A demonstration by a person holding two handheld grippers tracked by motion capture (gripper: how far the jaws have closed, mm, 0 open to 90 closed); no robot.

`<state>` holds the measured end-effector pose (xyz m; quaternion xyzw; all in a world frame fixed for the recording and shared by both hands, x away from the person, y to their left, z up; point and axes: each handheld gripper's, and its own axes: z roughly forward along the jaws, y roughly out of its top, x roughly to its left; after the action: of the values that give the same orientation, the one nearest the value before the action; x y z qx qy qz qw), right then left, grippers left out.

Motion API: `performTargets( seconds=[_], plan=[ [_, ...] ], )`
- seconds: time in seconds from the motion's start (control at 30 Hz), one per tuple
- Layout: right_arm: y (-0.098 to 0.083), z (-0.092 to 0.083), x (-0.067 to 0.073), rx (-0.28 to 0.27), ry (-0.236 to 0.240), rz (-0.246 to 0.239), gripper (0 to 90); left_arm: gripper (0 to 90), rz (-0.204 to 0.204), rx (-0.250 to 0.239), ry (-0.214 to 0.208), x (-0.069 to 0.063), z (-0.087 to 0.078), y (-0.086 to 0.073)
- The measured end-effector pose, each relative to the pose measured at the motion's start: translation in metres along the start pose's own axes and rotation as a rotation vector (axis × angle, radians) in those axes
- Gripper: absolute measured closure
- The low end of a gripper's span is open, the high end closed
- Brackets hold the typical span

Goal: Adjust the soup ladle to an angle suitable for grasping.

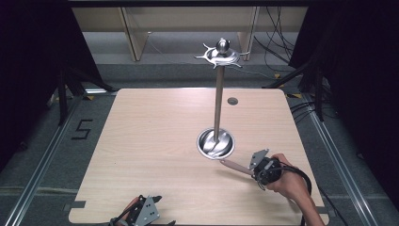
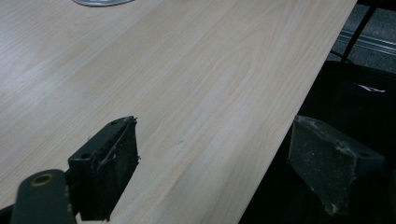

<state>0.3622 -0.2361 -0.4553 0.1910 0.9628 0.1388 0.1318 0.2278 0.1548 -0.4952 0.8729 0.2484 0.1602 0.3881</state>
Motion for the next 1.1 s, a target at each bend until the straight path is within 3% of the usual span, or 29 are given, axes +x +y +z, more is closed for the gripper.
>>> performTargets(
  seconds=[0.03,0.17,0.23,0.27,0.33,0.37,0.43,0.5,0.53,0.6,0.7,0.9,0.93,0.97,1.1],
  plan=[
    [0.0,-0.002,-0.001,-0.014,0.001,-0.012,77.1,15.1,0.008,0.006,0.005,0.001,0.0,0.0],
    [-0.004,-0.014,-0.001,-0.078,-0.014,0.02,77.1,15.1,-0.004,0.003,-0.002,0.0,0.0,0.0],
    [-0.006,-0.02,-0.002,-0.102,-0.016,0.029,77.1,15.1,-0.003,-0.011,0.015,-0.001,0.002,-0.001],
    [-0.007,-0.024,-0.001,-0.109,-0.025,0.06,77.1,15.1,-0.002,-0.011,0.014,-0.001,0.001,-0.001],
    [-0.01,-0.029,-0.002,-0.138,-0.025,0.052,77.1,15.1,-0.007,-0.016,0.012,-0.001,0.002,0.0],
    [-0.011,-0.032,-0.002,-0.151,-0.031,0.082,77.1,15.1,-0.01,-0.017,0.006,-0.001,0.001,0.0],
    [-0.014,-0.037,-0.004,-0.182,-0.027,0.095,77.1,15.1,-0.009,-0.024,0.006,-0.001,0.001,-0.001],
    [-0.017,-0.039,-0.005,-0.236,-0.057,0.106,77.1,15.1,-0.008,-0.024,0.006,-0.001,0.001,-0.001],
    [-0.018,-0.042,-0.006,-0.237,-0.058,0.092,77.1,15.1,-0.026,-0.032,0.004,-0.002,0.002,0.0],
    [-0.019,-0.049,-0.006,-0.279,-0.061,0.12,77.1,15.1,-0.007,-0.023,0.007,-0.001,0.002,-0.001],
    [-0.022,-0.056,-0.009,-0.32,-0.066,0.133,77.2,15.1,-0.01,-0.018,0.007,-0.001,0.001,0.0],
    [-0.029,-0.065,-0.013,-0.355,-0.077,0.144,77.2,15.1,-0.025,-0.032,0.003,-0.002,0.002,0.0],
    [-0.029,-0.066,-0.012,-0.36,-0.076,0.168,77.2,15.1,-0.026,-0.031,0.005,-0.002,0.002,0.0],
    [-0.03,-0.068,-0.013,-0.369,-0.081,0.16,77.2,15.1,-0.01,-0.017,0.009,-0.001,0.001,0.0],
    [-0.031,-0.075,-0.014,-0.414,-0.087,0.175,77.2,15.1,-0.012,-0.013,0.018,0.0,0.0,0.0]
  ],
)
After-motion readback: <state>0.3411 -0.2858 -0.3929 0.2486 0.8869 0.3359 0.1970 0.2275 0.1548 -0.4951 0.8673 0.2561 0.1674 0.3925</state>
